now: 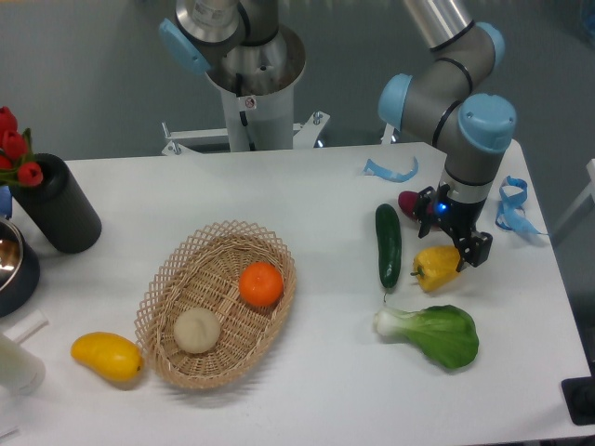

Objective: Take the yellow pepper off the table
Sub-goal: 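Move the open gripper over the yellow bell pepper, then lower the gripper around the yellow pepper and close it, then lift the grasped yellow pepper up off the table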

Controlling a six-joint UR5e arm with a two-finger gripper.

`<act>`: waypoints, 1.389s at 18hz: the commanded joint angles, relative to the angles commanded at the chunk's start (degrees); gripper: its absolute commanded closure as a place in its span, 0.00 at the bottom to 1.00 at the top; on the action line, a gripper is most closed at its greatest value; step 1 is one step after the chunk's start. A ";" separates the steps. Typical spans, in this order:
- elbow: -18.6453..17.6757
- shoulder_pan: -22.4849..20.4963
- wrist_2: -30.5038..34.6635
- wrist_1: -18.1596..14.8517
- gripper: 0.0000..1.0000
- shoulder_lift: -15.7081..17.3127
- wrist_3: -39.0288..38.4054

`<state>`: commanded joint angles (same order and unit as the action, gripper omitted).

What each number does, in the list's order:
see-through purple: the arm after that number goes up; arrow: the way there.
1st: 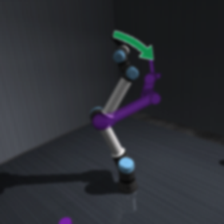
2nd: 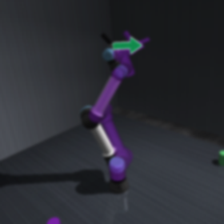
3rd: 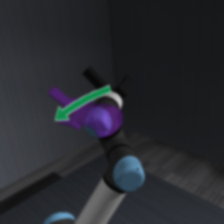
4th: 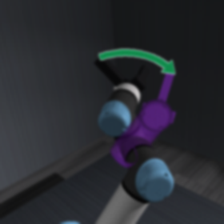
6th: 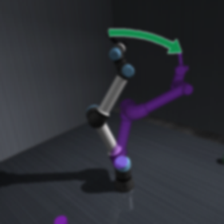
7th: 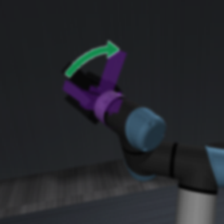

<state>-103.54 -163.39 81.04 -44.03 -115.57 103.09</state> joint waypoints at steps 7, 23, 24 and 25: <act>0.70 0.97 0.09 0.09 0.03 -1.32 0.00; 5.36 0.35 -7.18 -0.61 0.87 4.64 -9.99; 6.15 0.53 -9.30 -0.88 0.86 6.04 -12.89; 6.85 0.88 -11.23 -0.97 0.86 7.02 -16.14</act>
<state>-96.69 -162.51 69.80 -45.00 -108.55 86.96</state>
